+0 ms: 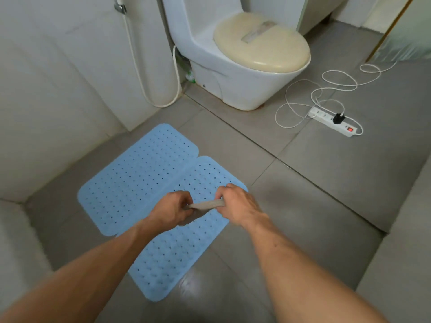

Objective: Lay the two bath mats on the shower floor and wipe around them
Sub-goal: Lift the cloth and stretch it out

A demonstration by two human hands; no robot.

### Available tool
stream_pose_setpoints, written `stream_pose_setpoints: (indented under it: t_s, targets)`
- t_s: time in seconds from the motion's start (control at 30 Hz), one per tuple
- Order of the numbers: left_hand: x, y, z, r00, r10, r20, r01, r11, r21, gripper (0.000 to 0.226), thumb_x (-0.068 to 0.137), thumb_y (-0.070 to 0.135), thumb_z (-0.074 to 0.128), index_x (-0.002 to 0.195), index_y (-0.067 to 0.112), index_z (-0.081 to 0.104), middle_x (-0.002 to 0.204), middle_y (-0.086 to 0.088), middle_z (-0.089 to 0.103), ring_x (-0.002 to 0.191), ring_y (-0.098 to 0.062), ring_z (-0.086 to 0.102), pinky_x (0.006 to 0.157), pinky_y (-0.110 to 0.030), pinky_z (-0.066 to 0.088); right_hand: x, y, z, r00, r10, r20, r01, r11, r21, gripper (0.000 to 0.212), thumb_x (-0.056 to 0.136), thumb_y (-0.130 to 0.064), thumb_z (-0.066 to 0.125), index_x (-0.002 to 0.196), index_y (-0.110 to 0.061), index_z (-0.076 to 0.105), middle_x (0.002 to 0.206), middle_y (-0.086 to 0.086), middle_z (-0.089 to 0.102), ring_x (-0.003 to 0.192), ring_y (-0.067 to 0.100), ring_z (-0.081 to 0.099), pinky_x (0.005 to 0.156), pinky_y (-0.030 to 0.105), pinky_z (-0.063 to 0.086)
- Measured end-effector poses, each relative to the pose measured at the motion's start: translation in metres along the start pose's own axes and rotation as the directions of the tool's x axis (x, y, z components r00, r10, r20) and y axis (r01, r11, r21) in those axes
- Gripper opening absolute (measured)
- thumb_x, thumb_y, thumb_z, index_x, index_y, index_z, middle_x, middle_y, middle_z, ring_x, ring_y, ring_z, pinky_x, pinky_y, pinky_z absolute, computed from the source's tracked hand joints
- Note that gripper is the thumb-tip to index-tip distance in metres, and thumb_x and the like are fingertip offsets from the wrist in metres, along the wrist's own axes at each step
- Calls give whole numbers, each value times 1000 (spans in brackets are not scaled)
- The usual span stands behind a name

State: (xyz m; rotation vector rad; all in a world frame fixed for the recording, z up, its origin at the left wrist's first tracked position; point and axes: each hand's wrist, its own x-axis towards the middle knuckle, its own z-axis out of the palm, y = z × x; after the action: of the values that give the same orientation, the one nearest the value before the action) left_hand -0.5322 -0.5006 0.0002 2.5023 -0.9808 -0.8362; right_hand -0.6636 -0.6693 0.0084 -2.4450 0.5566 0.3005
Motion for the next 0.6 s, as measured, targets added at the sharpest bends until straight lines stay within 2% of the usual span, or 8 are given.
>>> stream_pose_setpoints:
  t_s: [0.1, 0.2, 0.33, 0.47, 0.6]
  targets:
    - [-23, 40, -44, 998, -60, -28, 59, 998, -24, 12, 79, 30, 71, 79, 25, 61, 72, 8, 64, 60, -9, 58, 53, -26, 46, -17, -8, -62, 998, -6, 55, 6, 1000, 8, 23, 86, -23, 65, 108, -25, 65, 110, -3, 57, 103, 21, 58, 78, 29, 41]
    - [-37, 74, -81, 993, -104, -60, 101, 994, -50, 13, 79, 23, 73, 80, 25, 60, 70, 9, 63, 61, -7, 57, 52, -20, 43, -28, -12, -115, 998, -4, 70, 4, 1000, 0, 20, 84, -27, 67, 104, -29, 66, 106, -7, 56, 100, 18, 57, 75, 29, 41]
    - [-44, 111, -125, 986, -134, -94, 126, 988, -88, 11, 79, 17, 73, 82, 21, 63, 76, 5, 68, 70, -13, 63, 61, -28, 53, -34, -17, -174, 994, 0, 107, -2, 1000, 13, 17, 80, -33, 71, 97, -32, 67, 101, -9, 54, 95, 16, 57, 77, 30, 46]
    - [-44, 146, -172, 975, -174, -138, 154, 977, -148, 15, 79, 18, 76, 81, 22, 62, 77, 6, 65, 66, -5, 57, 50, -9, 38, -24, -32, -235, 987, -28, 160, 25, 999, 19, 19, 77, -39, 77, 93, -33, 68, 97, -9, 62, 91, 16, 58, 84, 35, 50]
    - [-35, 179, -229, 963, -229, -139, 194, 955, -225, 20, 73, 16, 79, 77, 21, 60, 77, 4, 64, 68, -13, 58, 56, -21, 45, -11, -50, -302, 980, -29, 199, 27, 1000, 10, 19, 79, -42, 74, 94, -33, 68, 92, -11, 69, 86, 14, 64, 78, 33, 52]
